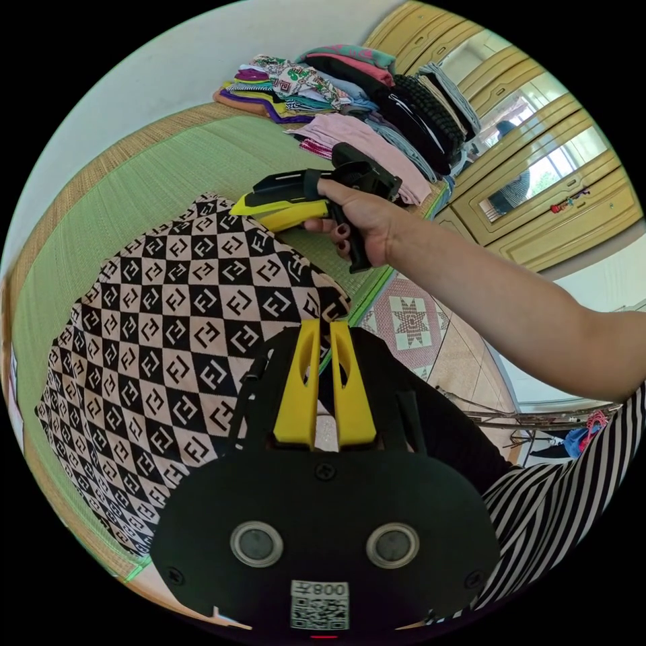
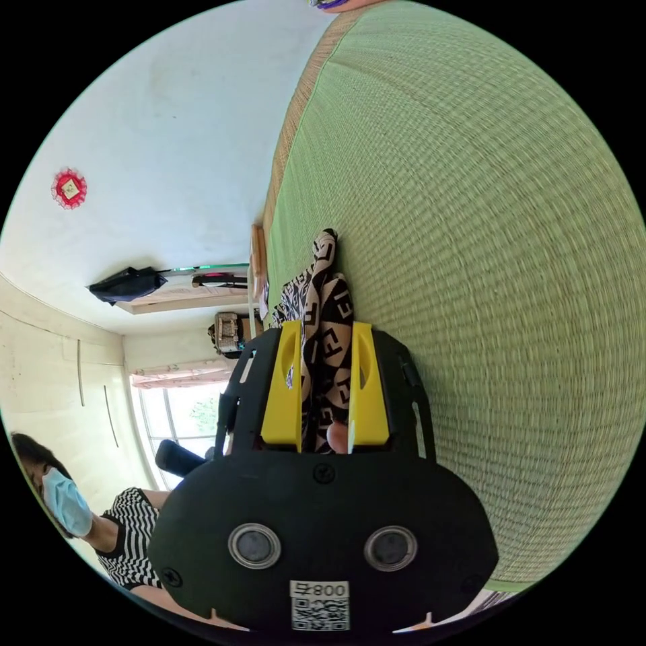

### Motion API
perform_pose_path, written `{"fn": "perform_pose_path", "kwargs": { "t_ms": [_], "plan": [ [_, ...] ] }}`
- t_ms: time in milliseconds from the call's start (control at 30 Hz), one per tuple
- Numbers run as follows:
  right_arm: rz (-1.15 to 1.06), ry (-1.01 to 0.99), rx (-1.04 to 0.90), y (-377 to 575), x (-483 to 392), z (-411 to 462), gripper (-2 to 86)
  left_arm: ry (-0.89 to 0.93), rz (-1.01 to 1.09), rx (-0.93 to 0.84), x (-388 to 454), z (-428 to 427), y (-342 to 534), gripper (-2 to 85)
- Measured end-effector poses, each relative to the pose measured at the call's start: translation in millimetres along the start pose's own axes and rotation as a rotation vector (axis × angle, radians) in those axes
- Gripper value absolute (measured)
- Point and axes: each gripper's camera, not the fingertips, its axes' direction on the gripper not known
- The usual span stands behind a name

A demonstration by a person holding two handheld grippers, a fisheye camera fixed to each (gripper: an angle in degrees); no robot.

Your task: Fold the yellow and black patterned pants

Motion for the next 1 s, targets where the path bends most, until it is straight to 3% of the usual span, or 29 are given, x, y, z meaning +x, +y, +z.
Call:
{"fn": "perform_pose_path", "kwargs": {
  "t_ms": [600, 1000],
  "plan": [
    [0.052, -0.044, 0.019, -28, 53, 34, 5.3, 0.035, 0.0, 0.017, -25, -48, 31, 2.5],
    [-0.033, -0.069, 0.068, -17, 48, 57, 4.0, 0.101, -0.043, 0.122, -57, -137, 96, 2.4]
  ]
}}
